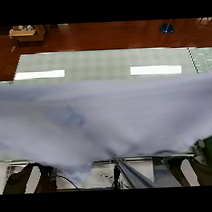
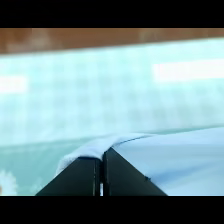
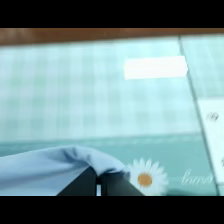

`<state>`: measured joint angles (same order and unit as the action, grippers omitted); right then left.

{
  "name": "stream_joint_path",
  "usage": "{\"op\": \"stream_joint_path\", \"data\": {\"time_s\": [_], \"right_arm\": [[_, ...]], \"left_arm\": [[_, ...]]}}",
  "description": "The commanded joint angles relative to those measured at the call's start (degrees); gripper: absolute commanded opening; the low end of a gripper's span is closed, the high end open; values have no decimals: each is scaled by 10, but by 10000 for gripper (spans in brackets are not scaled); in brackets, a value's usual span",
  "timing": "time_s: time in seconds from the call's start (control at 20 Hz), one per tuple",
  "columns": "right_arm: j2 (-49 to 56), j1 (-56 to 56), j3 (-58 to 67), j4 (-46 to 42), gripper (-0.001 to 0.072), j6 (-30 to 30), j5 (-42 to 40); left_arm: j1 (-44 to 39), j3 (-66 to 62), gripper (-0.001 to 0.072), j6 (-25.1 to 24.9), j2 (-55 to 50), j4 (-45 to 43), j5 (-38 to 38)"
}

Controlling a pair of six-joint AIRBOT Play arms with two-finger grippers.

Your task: Fold the shirts.

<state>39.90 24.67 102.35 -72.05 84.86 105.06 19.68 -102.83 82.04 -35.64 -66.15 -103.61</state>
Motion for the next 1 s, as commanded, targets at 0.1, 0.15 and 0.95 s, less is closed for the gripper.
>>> {"op": "stream_joint_path", "data": {"time_s": [0.1,0.15,0.95], "right_arm": [[118,-5,-130,15,18,-13,-39],[153,-5,-130,31,18,-13,-54],[500,-92,-130,96,19,-63,-482]], "left_arm": [[-14,189,27,-6,-81,23,71],[-26,205,27,-14,-111,23,92],[-169,214,28,-141,-503,36,526]]}}
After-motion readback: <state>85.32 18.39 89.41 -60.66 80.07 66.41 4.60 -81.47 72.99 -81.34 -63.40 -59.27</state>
